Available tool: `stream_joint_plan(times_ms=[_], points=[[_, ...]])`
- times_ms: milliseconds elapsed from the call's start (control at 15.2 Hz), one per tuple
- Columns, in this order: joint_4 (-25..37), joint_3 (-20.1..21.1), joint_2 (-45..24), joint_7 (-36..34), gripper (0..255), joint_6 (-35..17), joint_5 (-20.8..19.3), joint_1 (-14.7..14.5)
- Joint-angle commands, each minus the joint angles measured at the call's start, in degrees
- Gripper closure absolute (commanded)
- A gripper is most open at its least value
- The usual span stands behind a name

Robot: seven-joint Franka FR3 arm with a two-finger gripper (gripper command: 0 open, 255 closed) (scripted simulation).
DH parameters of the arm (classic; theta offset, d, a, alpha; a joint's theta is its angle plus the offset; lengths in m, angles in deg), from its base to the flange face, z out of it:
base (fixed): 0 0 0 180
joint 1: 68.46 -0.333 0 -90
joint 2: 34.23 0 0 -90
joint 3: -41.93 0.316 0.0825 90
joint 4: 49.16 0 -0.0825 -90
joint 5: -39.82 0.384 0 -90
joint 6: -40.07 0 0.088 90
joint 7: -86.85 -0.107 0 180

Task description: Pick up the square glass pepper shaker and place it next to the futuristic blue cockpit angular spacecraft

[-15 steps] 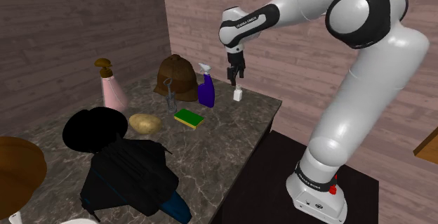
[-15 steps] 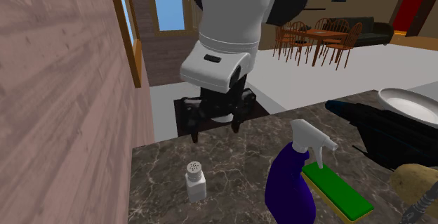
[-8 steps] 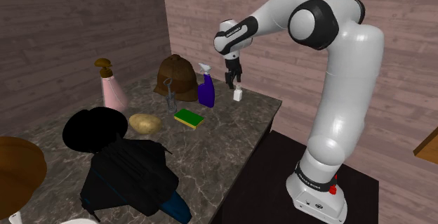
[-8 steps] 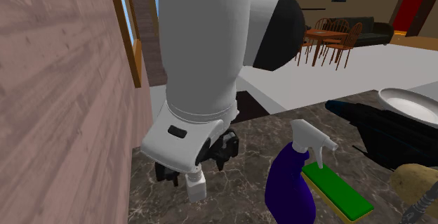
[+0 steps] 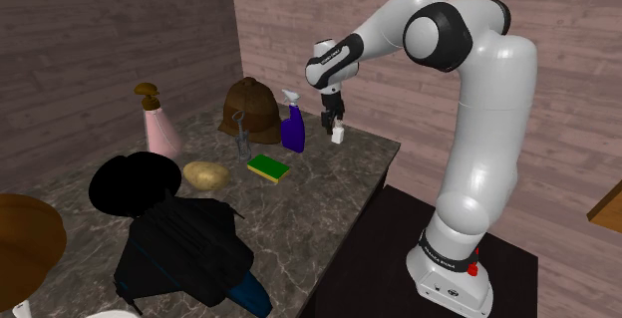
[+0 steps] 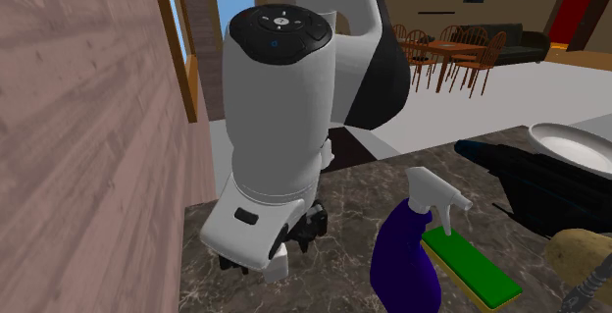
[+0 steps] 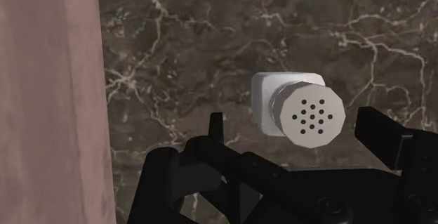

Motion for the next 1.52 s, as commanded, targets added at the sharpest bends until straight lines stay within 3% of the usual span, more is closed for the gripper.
stream_joint_plan(times_ms=[0,330,396,990,1452], points=[[-0.2,0.0,0.0,0.0,0,-0.3,0.0,0.0],[-0.2,0.0,0.0,0.0,0,-0.3,0.0,0.0],[-0.2,0.0,0.0,0.0,255,-0.3,0.0,0.0],[-0.2,0.0,0.0,0.0,255,-0.3,0.0,0.0],[2.1,-0.1,2.6,0.0,255,4.6,-0.5,-0.2]])
